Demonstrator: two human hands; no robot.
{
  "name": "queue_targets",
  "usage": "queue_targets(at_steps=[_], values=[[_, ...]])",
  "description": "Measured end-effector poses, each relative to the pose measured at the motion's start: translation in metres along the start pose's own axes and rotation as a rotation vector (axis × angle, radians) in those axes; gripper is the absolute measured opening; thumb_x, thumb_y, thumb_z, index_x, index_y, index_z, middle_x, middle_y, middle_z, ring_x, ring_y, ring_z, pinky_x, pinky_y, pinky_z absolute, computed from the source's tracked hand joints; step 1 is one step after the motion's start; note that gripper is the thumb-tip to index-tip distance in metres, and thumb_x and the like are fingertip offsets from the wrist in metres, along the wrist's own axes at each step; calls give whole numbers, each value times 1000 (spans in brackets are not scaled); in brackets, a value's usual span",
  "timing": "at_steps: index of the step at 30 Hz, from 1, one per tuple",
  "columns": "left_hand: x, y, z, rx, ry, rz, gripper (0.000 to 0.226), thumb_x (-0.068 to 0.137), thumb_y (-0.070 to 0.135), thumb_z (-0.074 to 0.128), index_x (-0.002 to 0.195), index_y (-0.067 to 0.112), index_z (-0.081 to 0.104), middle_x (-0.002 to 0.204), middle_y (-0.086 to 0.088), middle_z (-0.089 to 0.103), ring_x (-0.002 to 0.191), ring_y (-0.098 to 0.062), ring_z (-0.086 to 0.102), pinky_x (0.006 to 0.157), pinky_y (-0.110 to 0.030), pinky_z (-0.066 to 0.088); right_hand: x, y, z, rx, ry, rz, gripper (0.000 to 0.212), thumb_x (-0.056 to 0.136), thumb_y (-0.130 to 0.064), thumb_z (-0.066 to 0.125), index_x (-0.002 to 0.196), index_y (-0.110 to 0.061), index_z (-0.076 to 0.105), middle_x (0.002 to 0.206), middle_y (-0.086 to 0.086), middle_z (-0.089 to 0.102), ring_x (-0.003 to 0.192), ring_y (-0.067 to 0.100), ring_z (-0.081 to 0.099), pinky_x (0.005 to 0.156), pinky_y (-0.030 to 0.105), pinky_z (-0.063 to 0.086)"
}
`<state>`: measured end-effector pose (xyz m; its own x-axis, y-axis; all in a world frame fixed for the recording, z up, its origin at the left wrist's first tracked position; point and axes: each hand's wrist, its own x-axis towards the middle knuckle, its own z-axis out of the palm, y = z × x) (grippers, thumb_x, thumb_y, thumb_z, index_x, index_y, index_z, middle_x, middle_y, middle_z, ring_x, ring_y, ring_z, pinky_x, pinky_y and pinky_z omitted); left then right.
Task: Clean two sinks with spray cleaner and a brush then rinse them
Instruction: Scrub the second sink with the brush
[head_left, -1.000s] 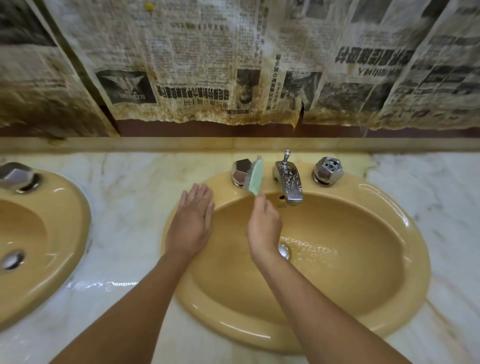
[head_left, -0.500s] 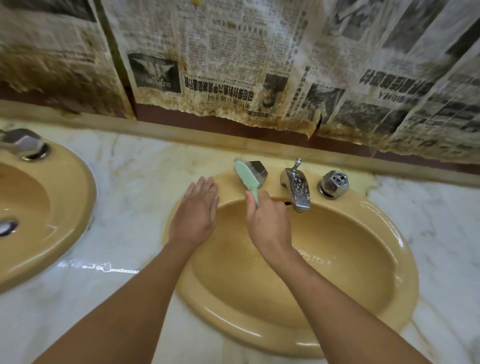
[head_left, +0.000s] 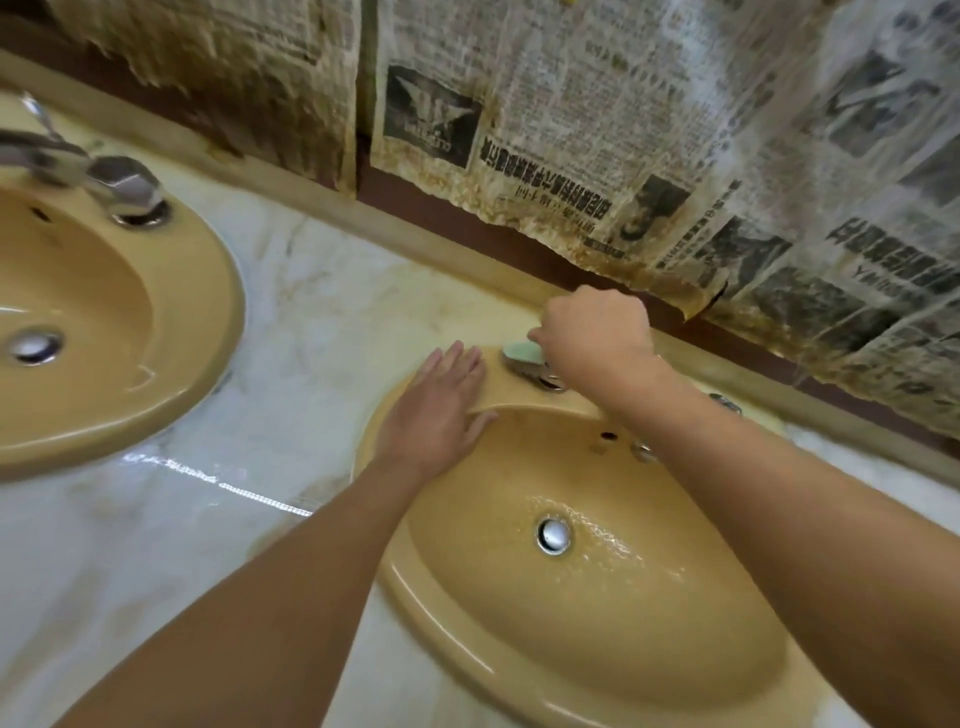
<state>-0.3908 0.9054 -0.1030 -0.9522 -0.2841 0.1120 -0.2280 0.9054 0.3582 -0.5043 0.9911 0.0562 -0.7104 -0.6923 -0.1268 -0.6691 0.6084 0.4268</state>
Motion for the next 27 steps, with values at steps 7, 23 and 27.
queue_targets(at_steps=[7, 23, 27], values=[[2, -3, 1, -6, -25, 12, 71, 103, 55, 38, 158, 11, 28, 167, -3, 21, 156, -20, 10, 127, -34, 1, 46, 6, -36, -103, -105, -215, 22, 92, -40, 63, 89, -18, 59, 74, -1, 54, 64, 21, 53, 55, 31, 45], [5, -2, 2, 120, -75, 48, 72, 105, 57, 27, 161, 13, 16, 170, -3, 11, 157, -21, 2, 127, -38, 1, 77, 9, -23, -91, -117, -148, 25, 90, -38, 67, 89, -14, 60, 76, 1, 56, 68, 24, 56, 55, 33, 43], [6, -2, 3, 114, -90, 51, 73, 105, 58, 24, 162, 15, 12, 170, -1, 5, 157, -18, -3, 127, -37, -2, 86, 46, -11, 101, -253, -15, 39, 89, -50, 64, 100, -12, 64, 89, 2, 60, 85, 28, 59, 75, 40, 54]])
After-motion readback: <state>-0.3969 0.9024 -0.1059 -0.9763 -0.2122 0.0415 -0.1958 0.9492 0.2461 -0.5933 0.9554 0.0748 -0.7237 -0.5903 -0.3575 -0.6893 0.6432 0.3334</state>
